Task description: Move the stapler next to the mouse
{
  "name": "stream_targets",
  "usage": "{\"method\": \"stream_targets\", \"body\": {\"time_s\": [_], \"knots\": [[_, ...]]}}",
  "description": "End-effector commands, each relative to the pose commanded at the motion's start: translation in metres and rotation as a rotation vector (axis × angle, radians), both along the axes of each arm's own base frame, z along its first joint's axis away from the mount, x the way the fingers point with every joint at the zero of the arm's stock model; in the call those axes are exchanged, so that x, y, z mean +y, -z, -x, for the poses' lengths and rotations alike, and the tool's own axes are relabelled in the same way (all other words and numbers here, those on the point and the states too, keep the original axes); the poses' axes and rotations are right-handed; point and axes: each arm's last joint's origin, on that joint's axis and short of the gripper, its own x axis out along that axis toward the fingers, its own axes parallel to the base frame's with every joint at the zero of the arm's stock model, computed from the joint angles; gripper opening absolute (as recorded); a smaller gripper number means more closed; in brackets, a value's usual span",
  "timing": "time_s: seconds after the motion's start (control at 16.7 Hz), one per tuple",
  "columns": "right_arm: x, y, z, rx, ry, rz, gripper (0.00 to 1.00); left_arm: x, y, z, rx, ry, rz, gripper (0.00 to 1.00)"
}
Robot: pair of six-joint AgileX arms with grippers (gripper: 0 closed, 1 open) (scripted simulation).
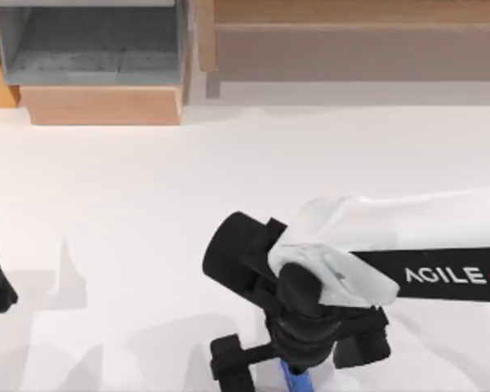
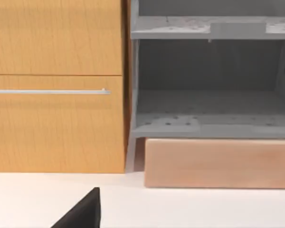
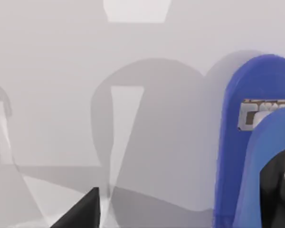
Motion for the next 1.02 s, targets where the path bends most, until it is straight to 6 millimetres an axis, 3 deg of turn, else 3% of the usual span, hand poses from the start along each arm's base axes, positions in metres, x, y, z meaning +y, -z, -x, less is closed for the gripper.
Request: {"method": "stream_targets", "body": {"time_s": [0.24, 1.02], "knots": [[-0.0003, 0.0024, 0.0002, 0.001, 0.0, 0.001, 1.0, 0.0, 0.0, 0.0, 0.0, 0.0, 0.0, 1.0], [-0.0003, 0.0024, 0.0002, 0.001, 0.0, 0.001, 0.02, 0.0, 0.0, 0.0, 0.0, 0.0, 0.0, 1.0]]}}
